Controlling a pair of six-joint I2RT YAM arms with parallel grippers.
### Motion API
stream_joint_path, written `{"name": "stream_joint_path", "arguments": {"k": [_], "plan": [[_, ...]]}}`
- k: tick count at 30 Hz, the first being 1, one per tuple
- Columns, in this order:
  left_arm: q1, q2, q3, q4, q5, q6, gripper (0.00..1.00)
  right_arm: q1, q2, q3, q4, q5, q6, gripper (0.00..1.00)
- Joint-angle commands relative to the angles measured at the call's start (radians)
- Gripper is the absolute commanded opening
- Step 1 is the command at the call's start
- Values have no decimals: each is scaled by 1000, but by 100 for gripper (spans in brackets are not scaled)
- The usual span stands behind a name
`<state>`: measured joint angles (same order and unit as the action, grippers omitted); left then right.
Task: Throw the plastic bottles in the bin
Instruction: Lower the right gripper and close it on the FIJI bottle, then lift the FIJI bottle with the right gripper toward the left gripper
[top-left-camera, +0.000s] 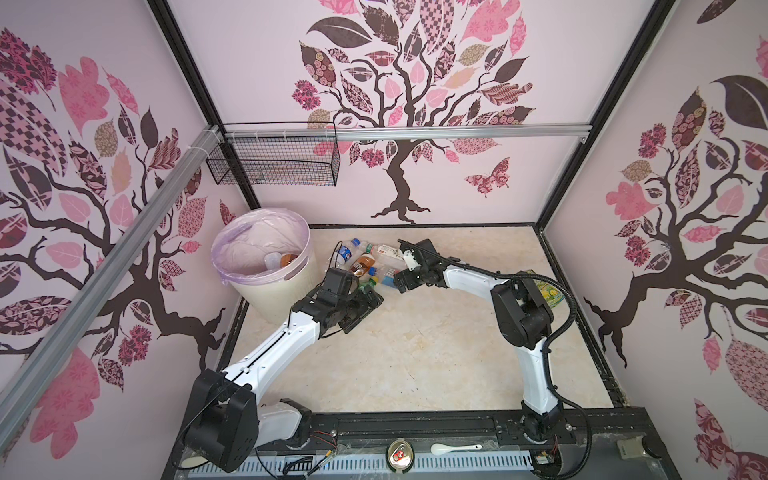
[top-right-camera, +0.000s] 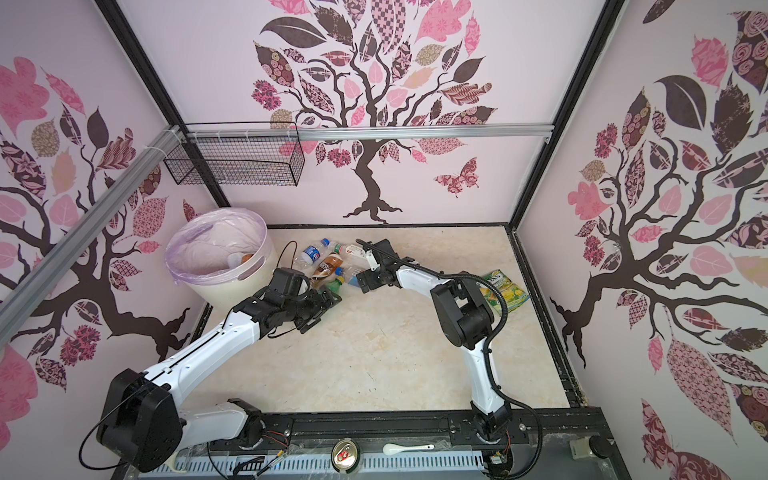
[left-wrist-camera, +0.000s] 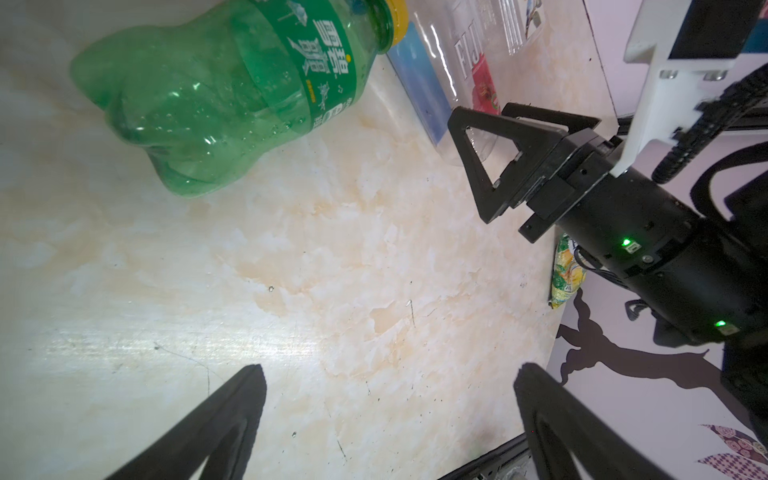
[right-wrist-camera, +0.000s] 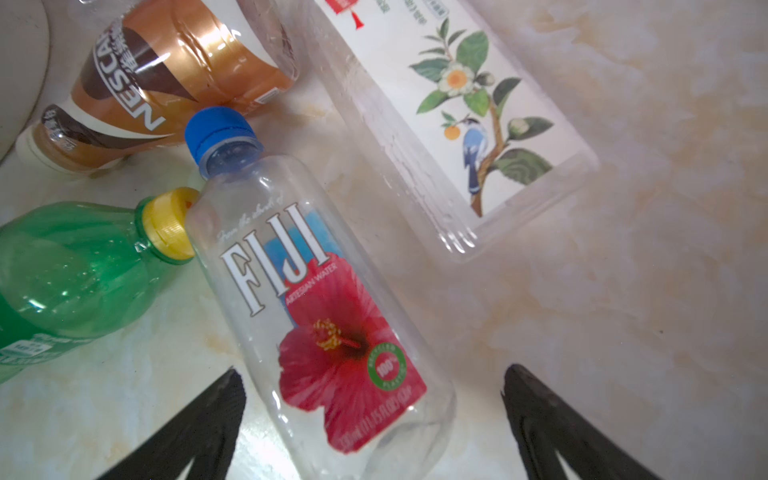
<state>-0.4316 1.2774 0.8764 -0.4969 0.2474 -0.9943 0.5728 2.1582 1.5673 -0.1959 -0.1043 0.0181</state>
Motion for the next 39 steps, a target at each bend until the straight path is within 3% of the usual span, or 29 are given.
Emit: {"name": "stream_joint_path", "arguments": {"k": [1, 7, 22, 39], "plan": [[2, 10, -1, -23, -18, 24, 98, 13, 57, 31, -5, -10, -13, 99], [-13, -2, 32, -78, -65, 88, 98, 29, 76, 36, 20, -14, -17, 99], [-27, 14, 82, -151, -146, 163, 98, 36, 90, 33, 23, -36, -38, 69], [23, -37, 47, -145, -146, 89, 98, 85, -144, -244, 29, 11, 7, 55]]}}
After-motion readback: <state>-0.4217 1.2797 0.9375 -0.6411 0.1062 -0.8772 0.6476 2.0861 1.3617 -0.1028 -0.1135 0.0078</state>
